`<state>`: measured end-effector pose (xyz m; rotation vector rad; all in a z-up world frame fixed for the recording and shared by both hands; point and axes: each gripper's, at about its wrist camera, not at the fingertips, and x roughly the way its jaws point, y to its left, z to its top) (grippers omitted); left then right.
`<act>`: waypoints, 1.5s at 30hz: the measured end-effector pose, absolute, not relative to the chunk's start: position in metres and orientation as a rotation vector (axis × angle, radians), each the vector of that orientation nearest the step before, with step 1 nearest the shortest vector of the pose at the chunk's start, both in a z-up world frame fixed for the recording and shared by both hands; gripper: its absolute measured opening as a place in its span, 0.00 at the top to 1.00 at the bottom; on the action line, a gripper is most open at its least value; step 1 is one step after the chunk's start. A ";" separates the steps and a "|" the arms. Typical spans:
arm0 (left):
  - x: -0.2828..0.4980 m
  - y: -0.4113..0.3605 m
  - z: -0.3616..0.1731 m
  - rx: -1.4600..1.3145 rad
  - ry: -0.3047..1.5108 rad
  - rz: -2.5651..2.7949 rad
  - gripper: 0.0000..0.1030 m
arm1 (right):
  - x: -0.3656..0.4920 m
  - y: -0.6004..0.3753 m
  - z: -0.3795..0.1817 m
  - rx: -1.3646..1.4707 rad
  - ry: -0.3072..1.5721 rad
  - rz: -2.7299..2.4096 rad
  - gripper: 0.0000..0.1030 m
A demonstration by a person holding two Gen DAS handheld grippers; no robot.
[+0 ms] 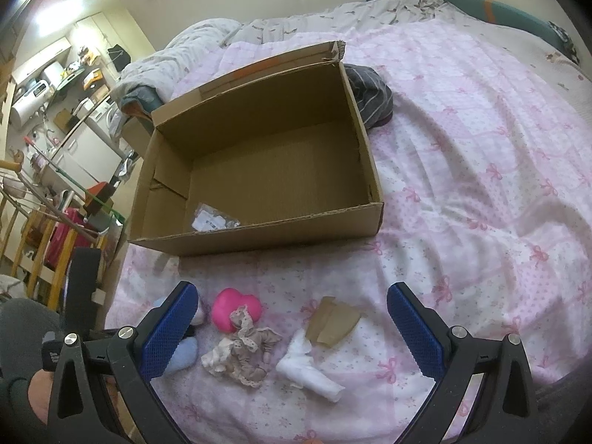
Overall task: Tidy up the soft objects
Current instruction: 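Grasp the light-blue fuzzy scrunchie with the left tool while the right tool grasps the white sock, then lift and carry the blue scrunchie and white sock over the box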
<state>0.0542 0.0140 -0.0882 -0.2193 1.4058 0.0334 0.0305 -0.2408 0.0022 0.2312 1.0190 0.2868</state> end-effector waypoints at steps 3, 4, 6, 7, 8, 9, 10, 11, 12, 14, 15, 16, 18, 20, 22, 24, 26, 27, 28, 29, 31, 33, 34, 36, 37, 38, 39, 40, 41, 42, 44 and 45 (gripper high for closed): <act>0.049 0.023 -0.081 -0.186 1.385 0.050 0.83 | 0.032 -0.245 0.000 0.259 1.033 0.282 0.00; 0.048 0.026 -0.080 -0.187 1.385 0.048 0.83 | 0.033 -0.248 -0.002 0.278 1.049 0.282 0.00; 0.046 0.032 -0.079 -0.197 1.383 0.055 0.83 | 0.034 -0.251 -0.008 0.298 1.097 0.271 0.00; 0.045 0.034 -0.079 -0.200 1.381 0.057 0.83 | 0.033 -0.253 -0.013 0.305 1.128 0.271 0.00; 0.044 0.036 -0.078 -0.209 1.378 0.060 0.83 | 0.033 -0.253 -0.017 0.301 1.154 0.272 0.00; 0.044 0.038 -0.077 -0.219 1.377 0.059 0.83 | 0.033 -0.253 -0.023 0.293 1.187 0.268 0.00; 0.043 0.040 -0.075 -0.224 1.372 0.057 0.83 | 0.034 -0.252 -0.030 0.297 1.229 0.268 0.00; 0.041 0.042 -0.071 -0.224 1.365 0.055 0.83 | 0.035 -0.252 -0.037 0.314 1.266 0.273 0.00; 0.040 0.041 -0.069 -0.220 1.356 0.054 0.83 | 0.036 -0.251 -0.045 0.338 1.307 0.275 0.00; 0.037 0.045 -0.061 -0.202 1.333 0.053 0.83 | 0.037 -0.249 -0.060 0.363 1.375 0.266 0.00; 0.036 0.044 -0.058 -0.193 1.325 0.053 0.83 | 0.037 -0.247 -0.066 0.381 1.396 0.270 0.00; 0.035 0.043 -0.056 -0.184 1.317 0.052 0.83 | 0.037 -0.246 -0.071 0.390 1.411 0.264 0.02; 0.035 0.040 -0.054 -0.181 1.313 0.038 0.83 | 0.036 -0.241 -0.077 0.385 1.425 0.265 0.17; 0.035 0.034 -0.053 -0.164 1.304 0.039 0.83 | 0.034 -0.236 -0.081 0.379 1.438 0.272 0.33; 0.036 0.029 -0.053 -0.156 1.300 0.039 0.83 | 0.033 -0.233 -0.085 0.373 1.452 0.269 0.40; 0.036 0.029 -0.053 -0.155 1.298 0.039 0.83 | 0.034 -0.232 -0.087 0.387 1.456 0.274 0.48; 0.036 0.028 -0.054 -0.155 1.299 0.039 0.83 | 0.034 -0.231 -0.088 0.389 1.459 0.282 0.65; 0.034 0.030 -0.054 -0.157 1.302 0.034 0.83 | 0.034 -0.230 -0.089 0.395 1.465 0.296 0.68; 0.033 0.030 -0.053 -0.159 1.304 0.029 0.83 | 0.034 -0.227 -0.090 0.394 1.470 0.312 0.73; 0.032 0.029 -0.053 -0.157 1.303 0.029 0.83 | 0.033 -0.224 -0.089 0.378 1.467 0.320 0.75; 0.030 0.028 -0.051 -0.155 1.294 0.031 0.83 | 0.031 -0.220 -0.081 0.358 1.435 0.331 0.75; 0.028 0.030 -0.047 -0.160 1.278 0.036 0.83 | 0.030 -0.219 -0.071 0.371 1.404 0.358 0.75; 0.026 0.032 -0.044 -0.161 1.269 0.042 0.83 | 0.029 -0.221 -0.064 0.378 1.382 0.367 0.75; 0.025 0.036 -0.041 -0.168 1.257 0.053 0.83 | 0.026 -0.225 -0.053 0.404 1.338 0.379 0.75; 0.024 0.039 -0.039 -0.170 1.248 0.068 0.83 | 0.025 -0.228 -0.051 0.417 1.334 0.383 0.75; 0.024 0.041 -0.038 -0.168 1.241 0.080 0.83 | 0.024 -0.229 -0.051 0.431 1.336 0.392 0.75; 0.023 0.043 -0.037 -0.167 1.235 0.094 0.83 | 0.023 -0.229 -0.050 0.434 1.331 0.395 0.75; 0.024 0.045 -0.036 -0.170 1.231 0.101 0.83 | 0.021 -0.232 -0.048 0.423 1.323 0.387 0.75; 0.025 0.047 -0.036 -0.174 1.231 0.104 0.83 | 0.022 -0.232 -0.047 0.424 1.319 0.385 0.75; 0.025 0.048 -0.036 -0.178 1.230 0.105 0.83 | 0.022 -0.232 -0.047 0.427 1.319 0.388 0.75; 0.025 0.049 -0.036 -0.173 1.227 0.110 0.83 | 0.023 -0.231 -0.049 0.426 1.317 0.383 0.75; 0.025 0.048 -0.036 -0.167 1.226 0.111 0.83 | 0.024 -0.230 -0.049 0.431 1.317 0.385 0.75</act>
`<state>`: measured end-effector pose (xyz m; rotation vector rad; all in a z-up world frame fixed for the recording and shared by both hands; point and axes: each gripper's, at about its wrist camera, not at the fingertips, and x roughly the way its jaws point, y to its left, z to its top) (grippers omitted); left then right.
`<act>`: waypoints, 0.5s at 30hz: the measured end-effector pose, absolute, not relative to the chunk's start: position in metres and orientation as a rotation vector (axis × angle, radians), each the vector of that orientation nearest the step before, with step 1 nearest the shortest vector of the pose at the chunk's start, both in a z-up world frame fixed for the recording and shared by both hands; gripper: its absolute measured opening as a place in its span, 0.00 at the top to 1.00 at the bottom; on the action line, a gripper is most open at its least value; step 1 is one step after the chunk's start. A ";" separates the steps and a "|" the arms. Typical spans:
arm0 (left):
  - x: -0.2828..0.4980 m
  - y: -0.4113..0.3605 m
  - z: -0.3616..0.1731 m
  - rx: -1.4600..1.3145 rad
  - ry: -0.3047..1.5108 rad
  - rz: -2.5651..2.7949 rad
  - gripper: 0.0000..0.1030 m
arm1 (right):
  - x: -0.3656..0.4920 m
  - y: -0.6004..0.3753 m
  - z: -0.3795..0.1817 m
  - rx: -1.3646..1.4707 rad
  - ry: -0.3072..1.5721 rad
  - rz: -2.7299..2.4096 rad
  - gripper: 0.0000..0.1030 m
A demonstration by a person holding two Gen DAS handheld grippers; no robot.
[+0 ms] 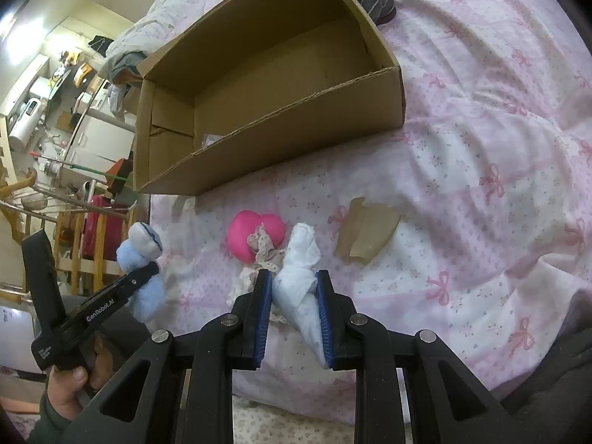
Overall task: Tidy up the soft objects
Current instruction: 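Lift and carry the blue scrunchie and white sock over the box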
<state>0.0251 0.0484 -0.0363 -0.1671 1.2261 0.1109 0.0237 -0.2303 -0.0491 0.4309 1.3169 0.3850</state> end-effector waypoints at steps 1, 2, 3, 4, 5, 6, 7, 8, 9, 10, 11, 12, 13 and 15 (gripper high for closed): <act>0.025 0.048 -0.037 -0.161 1.226 0.112 0.83 | 0.024 -0.230 -0.049 0.436 1.313 0.388 0.75; 0.025 0.046 -0.037 -0.156 1.225 0.111 0.83 | 0.024 -0.230 -0.048 0.437 1.308 0.389 0.75; 0.025 0.046 -0.037 -0.153 1.224 0.111 0.83 | 0.024 -0.233 -0.047 0.440 1.303 0.391 0.75; 0.025 0.044 -0.036 -0.150 1.222 0.112 0.83 | 0.024 -0.233 -0.047 0.449 1.300 0.395 0.75; 0.025 0.044 -0.034 -0.152 1.218 0.118 0.83 | 0.025 -0.234 -0.047 0.459 1.296 0.398 0.75; 0.024 0.045 -0.032 -0.158 1.214 0.121 0.83 | 0.024 -0.237 -0.045 0.468 1.289 0.403 0.75; 0.024 0.045 -0.027 -0.164 1.207 0.124 0.83 | 0.024 -0.238 -0.043 0.475 1.278 0.410 0.75; 0.025 0.045 -0.023 -0.162 1.202 0.131 0.83 | 0.025 -0.239 -0.040 0.479 1.264 0.416 0.75; 0.026 0.045 -0.018 -0.162 1.194 0.135 0.83 | 0.025 -0.240 -0.036 0.488 1.240 0.425 0.75; 0.028 0.045 -0.012 -0.163 1.182 0.131 0.83 | 0.025 -0.242 -0.030 0.503 1.209 0.440 0.75; 0.030 0.043 -0.004 -0.160 1.162 0.127 0.83 | 0.025 -0.244 -0.024 0.519 1.176 0.458 0.75; 0.032 0.042 0.003 -0.158 1.145 0.126 0.83 | 0.025 -0.245 -0.017 0.535 1.136 0.478 0.75; 0.034 0.041 0.011 -0.160 1.125 0.122 0.83 | 0.024 -0.247 -0.007 0.550 1.085 0.506 0.75; 0.040 0.039 0.026 -0.162 1.092 0.108 0.83 | 0.022 -0.248 0.009 0.563 1.006 0.551 0.75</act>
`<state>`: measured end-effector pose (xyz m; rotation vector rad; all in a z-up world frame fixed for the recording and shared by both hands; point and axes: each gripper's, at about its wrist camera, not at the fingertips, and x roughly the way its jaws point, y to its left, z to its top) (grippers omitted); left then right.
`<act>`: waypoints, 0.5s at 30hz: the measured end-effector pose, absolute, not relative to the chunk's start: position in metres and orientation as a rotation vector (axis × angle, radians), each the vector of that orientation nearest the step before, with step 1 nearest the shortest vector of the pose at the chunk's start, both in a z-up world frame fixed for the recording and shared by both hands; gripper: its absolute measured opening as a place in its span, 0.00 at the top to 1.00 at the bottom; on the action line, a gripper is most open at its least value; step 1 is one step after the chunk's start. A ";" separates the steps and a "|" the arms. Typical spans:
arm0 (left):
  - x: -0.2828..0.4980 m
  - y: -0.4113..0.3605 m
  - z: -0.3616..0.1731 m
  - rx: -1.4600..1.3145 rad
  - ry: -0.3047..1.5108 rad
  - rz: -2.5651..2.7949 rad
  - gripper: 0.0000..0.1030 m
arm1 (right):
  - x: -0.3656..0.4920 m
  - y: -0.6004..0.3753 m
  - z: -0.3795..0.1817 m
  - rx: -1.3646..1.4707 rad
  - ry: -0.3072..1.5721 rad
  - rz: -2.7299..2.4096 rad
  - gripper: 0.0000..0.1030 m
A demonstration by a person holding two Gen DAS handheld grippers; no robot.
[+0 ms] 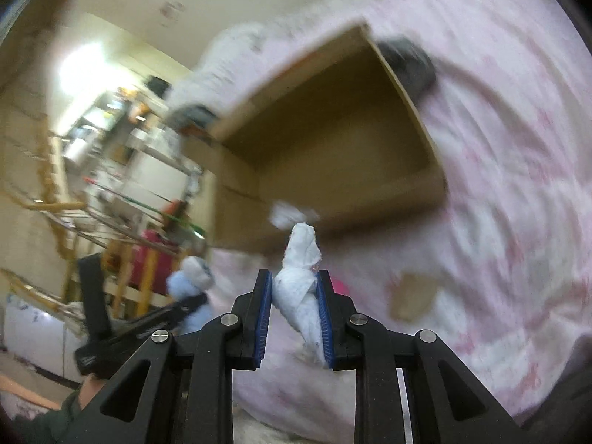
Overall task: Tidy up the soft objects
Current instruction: 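Lift and carry the blue scrunchie and white sock over the box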
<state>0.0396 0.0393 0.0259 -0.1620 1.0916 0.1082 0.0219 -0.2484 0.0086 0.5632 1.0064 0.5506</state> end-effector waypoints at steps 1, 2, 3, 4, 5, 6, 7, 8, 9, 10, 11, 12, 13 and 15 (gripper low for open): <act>0.042 0.038 0.033 -0.159 1.074 0.104 0.83 | 0.021 -0.248 0.016 0.564 0.970 0.568 0.75; 0.045 0.036 0.041 -0.153 1.052 0.102 0.83 | 0.021 -0.247 0.023 0.558 0.943 0.578 0.75; 0.047 0.035 0.047 -0.145 1.037 0.102 0.83 | 0.021 -0.247 0.028 0.542 0.925 0.571 0.75; 0.050 0.034 0.054 -0.134 1.012 0.110 0.83 | 0.021 -0.247 0.033 0.503 0.911 0.540 0.75; 0.054 0.034 0.058 -0.125 0.998 0.115 0.83 | 0.023 -0.247 0.037 0.465 0.900 0.516 0.75; 0.057 0.033 0.061 -0.116 0.986 0.119 0.83 | 0.025 -0.247 0.041 0.443 0.888 0.506 0.75; 0.063 0.032 0.064 -0.105 0.977 0.121 0.83 | 0.029 -0.248 0.044 0.431 0.874 0.497 0.75; 0.067 0.032 0.065 -0.101 0.976 0.120 0.83 | 0.032 -0.249 0.047 0.424 0.864 0.494 0.75; 0.072 0.031 0.065 -0.098 0.976 0.119 0.83 | 0.037 -0.250 0.050 0.422 0.857 0.498 0.75; 0.077 0.031 0.064 -0.094 0.977 0.117 0.83 | 0.042 -0.252 0.054 0.419 0.849 0.500 0.75; 0.083 0.029 0.063 -0.085 0.978 0.114 0.83 | 0.047 -0.253 0.058 0.414 0.839 0.499 0.75; 0.088 0.028 0.062 -0.079 0.977 0.112 0.83 | 0.052 -0.252 0.061 0.409 0.829 0.502 0.75; 0.093 0.027 0.061 -0.072 0.975 0.109 0.83 | 0.056 -0.252 0.063 0.401 0.821 0.505 0.75; 0.106 0.022 0.059 -0.056 0.967 0.098 0.83 | 0.067 -0.251 0.068 0.383 0.810 0.501 0.75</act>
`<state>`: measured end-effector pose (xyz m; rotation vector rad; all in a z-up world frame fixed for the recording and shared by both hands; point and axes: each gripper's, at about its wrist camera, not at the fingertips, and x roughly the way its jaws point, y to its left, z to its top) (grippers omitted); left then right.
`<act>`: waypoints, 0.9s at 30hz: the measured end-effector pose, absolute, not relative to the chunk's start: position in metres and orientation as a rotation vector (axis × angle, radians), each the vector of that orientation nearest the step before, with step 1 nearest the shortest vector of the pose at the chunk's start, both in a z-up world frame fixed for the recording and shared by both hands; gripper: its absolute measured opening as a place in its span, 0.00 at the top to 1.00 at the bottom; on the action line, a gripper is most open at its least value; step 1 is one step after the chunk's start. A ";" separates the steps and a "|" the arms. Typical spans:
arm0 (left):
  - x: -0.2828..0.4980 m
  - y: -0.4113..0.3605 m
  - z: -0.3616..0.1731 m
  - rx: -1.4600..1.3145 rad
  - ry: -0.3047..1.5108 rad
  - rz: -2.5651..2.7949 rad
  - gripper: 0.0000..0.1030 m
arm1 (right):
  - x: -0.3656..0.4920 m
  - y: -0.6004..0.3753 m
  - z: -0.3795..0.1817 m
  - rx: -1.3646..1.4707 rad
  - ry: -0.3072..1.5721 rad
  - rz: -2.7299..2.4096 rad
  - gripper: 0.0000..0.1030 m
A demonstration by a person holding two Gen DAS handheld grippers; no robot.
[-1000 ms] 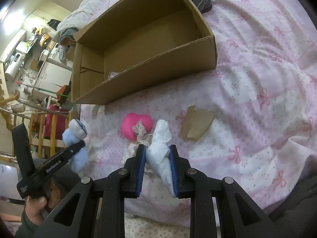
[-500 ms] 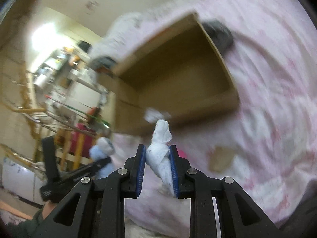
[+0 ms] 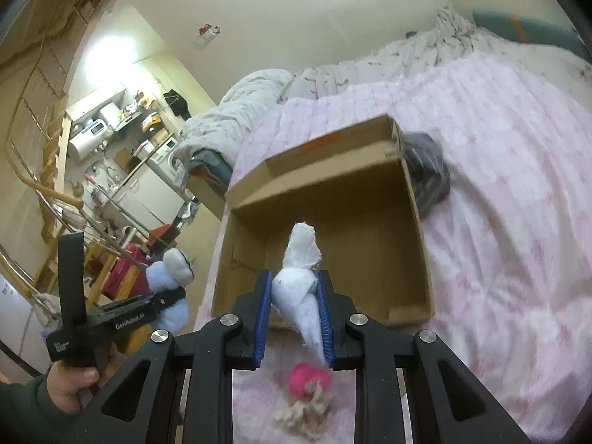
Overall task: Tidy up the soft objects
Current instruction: 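Lift and carry the blue scrunchie and white sock over the box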
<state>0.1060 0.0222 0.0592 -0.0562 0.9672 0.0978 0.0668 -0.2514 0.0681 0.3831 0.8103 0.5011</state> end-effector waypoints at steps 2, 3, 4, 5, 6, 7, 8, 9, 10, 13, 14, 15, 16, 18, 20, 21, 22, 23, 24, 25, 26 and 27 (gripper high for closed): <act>0.117 0.017 0.056 -0.040 0.962 0.094 0.83 | 0.081 -0.247 0.069 0.367 0.809 0.500 0.75; 0.121 0.015 0.054 -0.033 0.961 0.094 0.83 | 0.086 -0.246 0.069 0.355 0.807 0.494 0.75; 0.125 0.012 0.051 -0.017 0.961 0.101 0.83 | 0.091 -0.244 0.067 0.345 0.810 0.492 0.75; 0.130 0.009 0.047 -0.004 0.963 0.108 0.83 | 0.097 -0.243 0.064 0.338 0.814 0.488 0.75; 0.133 0.007 0.044 -0.004 0.962 0.106 0.83 | 0.101 -0.242 0.061 0.335 0.820 0.484 0.75; 0.138 0.004 0.040 -0.002 0.963 0.103 0.83 | 0.107 -0.241 0.057 0.335 0.833 0.475 0.75; 0.141 0.003 0.037 0.002 0.965 0.103 0.83 | 0.111 -0.240 0.053 0.337 0.845 0.470 0.75; 0.144 0.001 0.032 -0.001 0.968 0.100 0.83 | 0.114 -0.239 0.047 0.338 0.857 0.469 0.75; 0.146 0.000 0.028 -0.010 0.971 0.094 0.83 | 0.116 -0.238 0.041 0.339 0.867 0.468 0.75; 0.148 -0.001 0.018 -0.017 0.985 0.090 0.83 | 0.119 -0.232 0.025 0.335 0.904 0.465 0.75; 0.149 -0.002 0.015 -0.017 0.985 0.090 0.83 | 0.119 -0.231 0.020 0.329 0.917 0.461 0.75; 0.150 -0.003 0.013 -0.015 0.985 0.087 0.83 | 0.120 -0.230 0.014 0.327 0.933 0.459 0.75; 0.151 -0.004 0.012 -0.015 0.981 0.080 0.83 | 0.121 -0.229 0.010 0.329 0.947 0.457 0.75; 0.153 -0.004 0.009 -0.025 0.960 0.062 0.83 | 0.121 -0.228 0.004 0.323 0.968 0.449 0.75; 0.154 -0.007 0.005 -0.003 0.944 0.055 0.82 | 0.122 -0.225 0.000 0.304 0.976 0.442 0.75; 0.155 -0.008 0.003 0.012 0.937 0.067 0.82 | 0.122 -0.224 -0.001 0.298 0.981 0.439 0.75; 0.155 -0.008 0.003 0.013 0.933 0.071 0.82 | 0.122 -0.223 -0.003 0.294 0.988 0.438 0.75; 0.155 -0.007 0.002 0.005 0.932 0.073 0.82 | 0.123 -0.222 -0.005 0.288 0.996 0.437 0.75; 0.156 -0.006 0.000 -0.007 0.937 0.068 0.82 | 0.123 -0.221 -0.007 0.284 1.003 0.435 0.75; 0.156 -0.006 0.000 -0.013 0.940 0.064 0.82 | 0.123 -0.221 -0.009 0.287 1.014 0.438 0.75; 0.156 -0.005 0.000 -0.015 0.942 0.061 0.82 | 0.124 -0.221 -0.011 0.298 1.026 0.441 0.75; 0.156 -0.006 0.000 -0.012 0.941 0.061 0.82 | 0.125 -0.222 -0.013 0.309 1.034 0.444 0.75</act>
